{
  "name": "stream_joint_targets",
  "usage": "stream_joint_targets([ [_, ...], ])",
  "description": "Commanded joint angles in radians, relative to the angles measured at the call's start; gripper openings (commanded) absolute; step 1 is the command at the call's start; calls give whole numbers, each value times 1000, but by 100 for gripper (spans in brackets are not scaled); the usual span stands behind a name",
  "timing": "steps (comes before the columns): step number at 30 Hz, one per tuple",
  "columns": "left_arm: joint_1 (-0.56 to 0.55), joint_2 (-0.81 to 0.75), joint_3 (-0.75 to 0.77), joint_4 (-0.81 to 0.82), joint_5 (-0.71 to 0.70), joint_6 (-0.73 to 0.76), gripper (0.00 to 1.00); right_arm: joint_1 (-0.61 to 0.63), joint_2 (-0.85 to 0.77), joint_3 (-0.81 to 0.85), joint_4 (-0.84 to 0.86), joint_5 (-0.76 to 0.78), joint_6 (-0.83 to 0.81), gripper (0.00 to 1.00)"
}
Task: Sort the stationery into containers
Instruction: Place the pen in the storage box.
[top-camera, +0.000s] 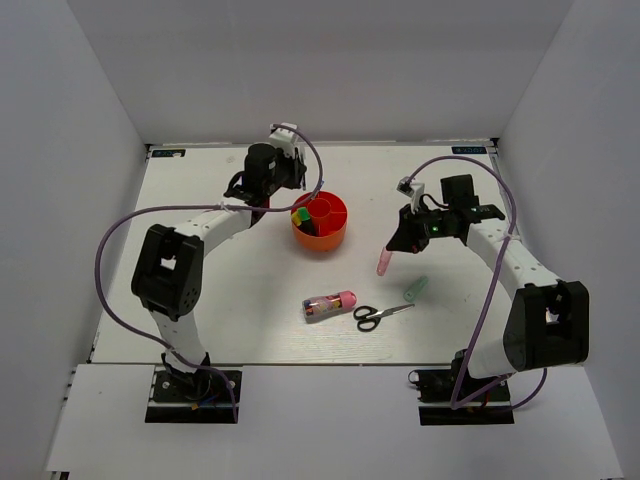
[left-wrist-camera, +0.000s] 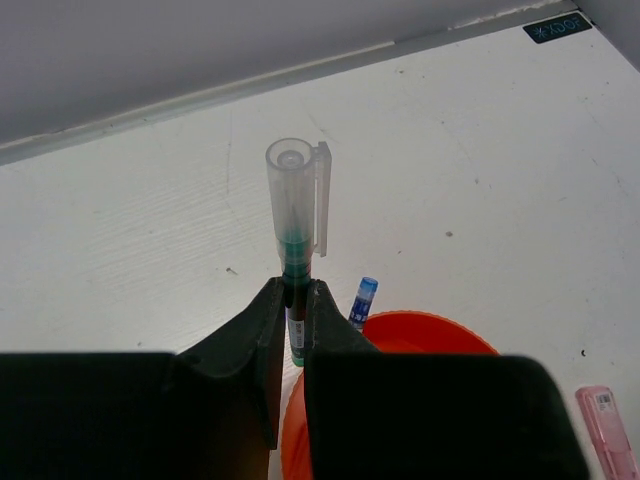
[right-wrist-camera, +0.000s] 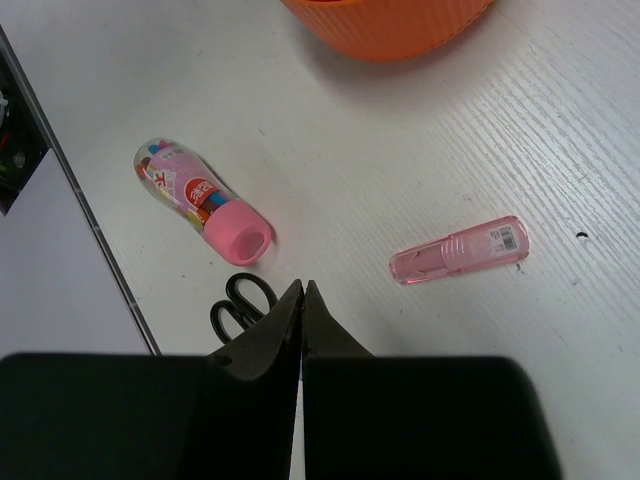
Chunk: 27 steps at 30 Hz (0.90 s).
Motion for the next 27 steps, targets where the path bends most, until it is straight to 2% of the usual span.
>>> stream_joint_targets([
  [1,1,5,33,61,44,-23,0,-10,-22,-5,-3,-17,-28,0],
  [27,1,-57,-131,90,61,-36,0,-36,-2,1,-5,-45,-2,0],
])
